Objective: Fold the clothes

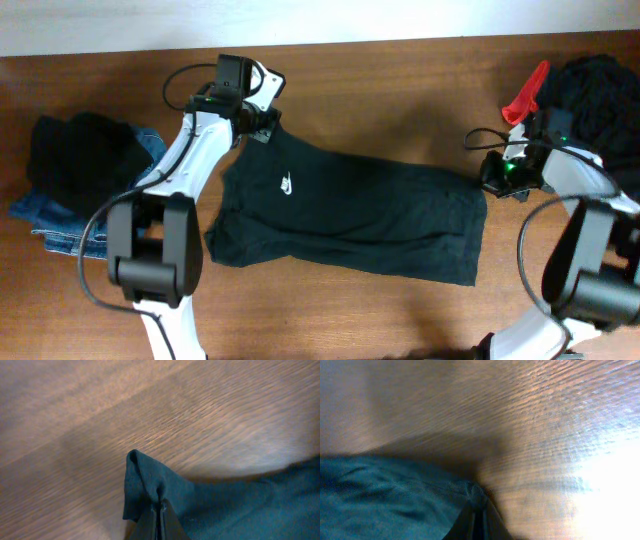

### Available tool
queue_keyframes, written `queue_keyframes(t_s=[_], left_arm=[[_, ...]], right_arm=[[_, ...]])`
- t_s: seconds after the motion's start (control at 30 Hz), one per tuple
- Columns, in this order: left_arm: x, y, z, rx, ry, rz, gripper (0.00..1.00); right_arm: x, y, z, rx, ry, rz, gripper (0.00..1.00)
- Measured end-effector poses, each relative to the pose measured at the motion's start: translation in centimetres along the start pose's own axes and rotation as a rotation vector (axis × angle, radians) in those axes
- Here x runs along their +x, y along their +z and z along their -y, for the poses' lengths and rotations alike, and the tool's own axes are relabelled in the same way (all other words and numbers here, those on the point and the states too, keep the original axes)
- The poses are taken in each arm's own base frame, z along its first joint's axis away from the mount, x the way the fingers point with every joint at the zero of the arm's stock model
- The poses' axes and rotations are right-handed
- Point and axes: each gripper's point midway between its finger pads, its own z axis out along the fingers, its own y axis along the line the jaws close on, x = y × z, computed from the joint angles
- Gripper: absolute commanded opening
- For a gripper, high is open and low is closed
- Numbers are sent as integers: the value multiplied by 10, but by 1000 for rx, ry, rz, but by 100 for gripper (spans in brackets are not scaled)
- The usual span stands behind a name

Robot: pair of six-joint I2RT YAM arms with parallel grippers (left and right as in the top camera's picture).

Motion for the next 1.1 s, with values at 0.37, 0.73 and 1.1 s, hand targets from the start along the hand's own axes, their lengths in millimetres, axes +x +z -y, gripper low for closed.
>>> queue_keyframes(t_s=[0.37, 0.73, 1.1], left_arm=[[27, -37, 12, 32, -20, -133, 0], [99, -60, 30, 81, -86, -447, 0], [135, -81, 23, 6, -141, -623, 0]], right_arm=[[46, -42, -13, 5, 41, -120, 4], [94, -47, -22, 47, 87, -313, 4], [107, -58, 15, 288, 179, -339, 4]])
